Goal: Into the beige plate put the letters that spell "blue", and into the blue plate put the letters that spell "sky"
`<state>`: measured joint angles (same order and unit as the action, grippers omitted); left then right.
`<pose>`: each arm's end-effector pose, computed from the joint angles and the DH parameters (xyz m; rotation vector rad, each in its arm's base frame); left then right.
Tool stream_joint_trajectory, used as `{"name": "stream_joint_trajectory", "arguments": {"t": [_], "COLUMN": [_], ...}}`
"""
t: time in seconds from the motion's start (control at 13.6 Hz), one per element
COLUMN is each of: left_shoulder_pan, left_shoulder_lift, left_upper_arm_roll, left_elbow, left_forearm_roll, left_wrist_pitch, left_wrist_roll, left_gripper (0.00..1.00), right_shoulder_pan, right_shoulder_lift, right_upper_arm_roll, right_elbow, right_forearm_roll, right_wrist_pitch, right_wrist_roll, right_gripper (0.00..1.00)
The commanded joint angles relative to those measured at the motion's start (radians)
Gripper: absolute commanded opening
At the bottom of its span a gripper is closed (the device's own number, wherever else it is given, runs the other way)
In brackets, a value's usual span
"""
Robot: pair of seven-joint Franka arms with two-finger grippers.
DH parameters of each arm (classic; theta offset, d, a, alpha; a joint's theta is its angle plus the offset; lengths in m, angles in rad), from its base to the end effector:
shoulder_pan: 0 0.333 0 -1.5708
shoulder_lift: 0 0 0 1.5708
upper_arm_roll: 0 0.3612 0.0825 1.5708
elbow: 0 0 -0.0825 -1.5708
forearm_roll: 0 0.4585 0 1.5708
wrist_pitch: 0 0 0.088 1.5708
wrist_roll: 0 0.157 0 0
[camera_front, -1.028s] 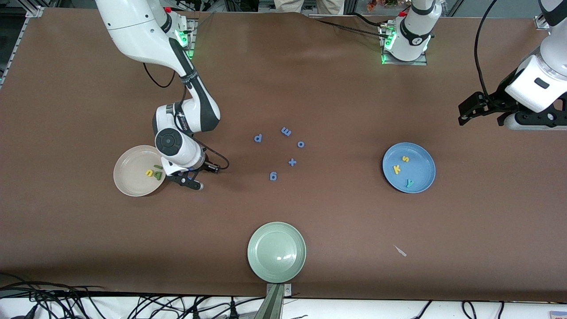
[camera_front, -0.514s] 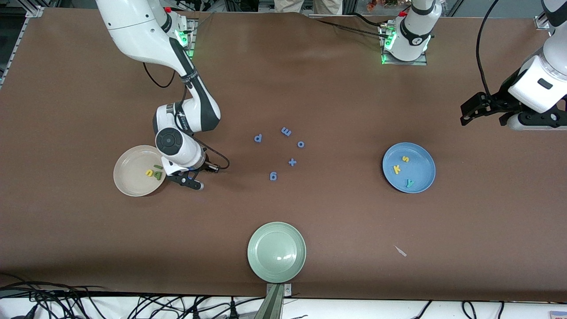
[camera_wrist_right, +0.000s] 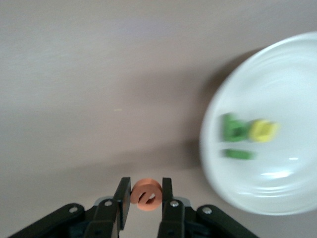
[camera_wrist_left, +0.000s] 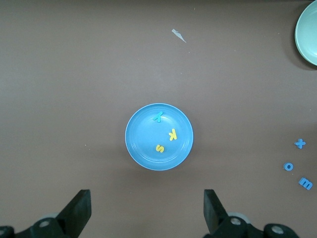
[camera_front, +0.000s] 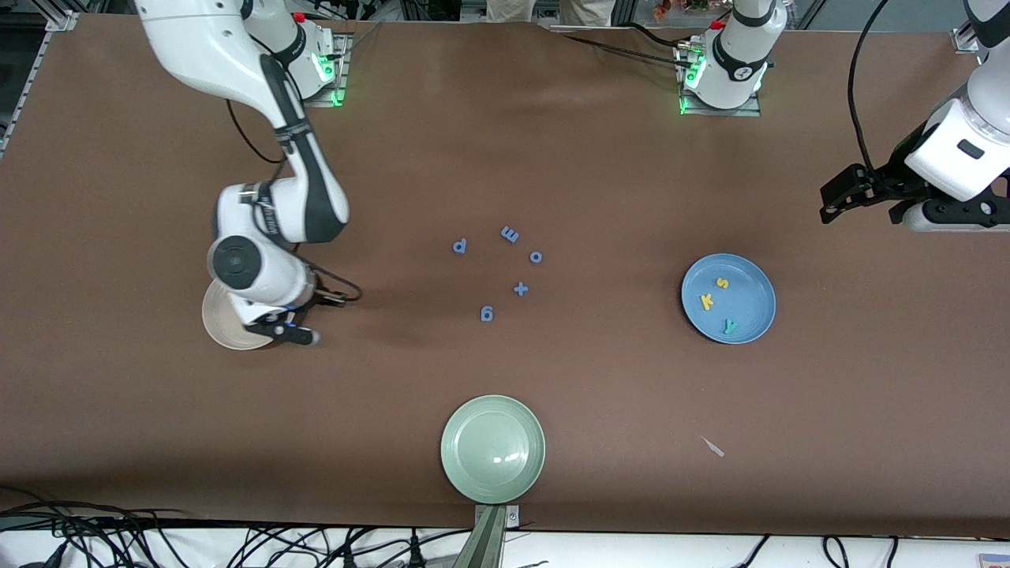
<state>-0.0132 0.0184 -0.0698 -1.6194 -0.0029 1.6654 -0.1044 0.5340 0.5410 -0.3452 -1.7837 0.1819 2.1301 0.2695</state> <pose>0.6422 -0.0535 0.5898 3.1344 0.0340 0.0425 0.6909 0.1565 0.1945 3.0568 -0.2422 -0.2229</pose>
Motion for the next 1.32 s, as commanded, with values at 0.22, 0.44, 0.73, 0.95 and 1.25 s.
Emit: {"name": "stream_joint_trajectory", "arguments": {"t": [0.22,0.44,0.73,0.95,1.25], "left_shoulder_pan": [-0.001,-0.001,0.001,-0.007,-0.008], "left_shoulder_lift": [-0.005,-0.003,-0.003,-0.003,-0.003], "left_upper_arm_roll": [0.002,0.002,0.002,0.001,0.001], "left_elbow": [0.007,0.007,0.007,0.007,0.007], "left_forearm_roll": [-0.012,-0.012,-0.012,-0.012,-0.012], "left_wrist_pitch": [-0.016,-0.016,-0.018,-0.018,-0.018], "left_wrist_roll": [0.023,0.025,0.022,0.022,0.022], "left_gripper": [1.0,1.0,1.0,1.0,1.0], "right_shoulder_pan": [-0.002,-0.003,-0.012,-0.011,-0.011], "right_shoulder_lift": [-0.075,-0.076,-0.075,-0.075,-0.078], "right_upper_arm_roll": [-0.176,-0.19,-0.196,-0.213,-0.248], "right_elbow": [-0.008,0.026,0.173,0.327,0.481], "right_forearm_roll": [0.01,0.011,0.031,0.044,0.042], "right_wrist_pitch": [-0.154,-0.185,-0.359,-0.493,-0.653], "right_wrist_roll": [-0.332,-0.329,-0.314,-0.305,-0.312], "right_gripper": [0.42,0.75,0.99,1.0,1.0]}}
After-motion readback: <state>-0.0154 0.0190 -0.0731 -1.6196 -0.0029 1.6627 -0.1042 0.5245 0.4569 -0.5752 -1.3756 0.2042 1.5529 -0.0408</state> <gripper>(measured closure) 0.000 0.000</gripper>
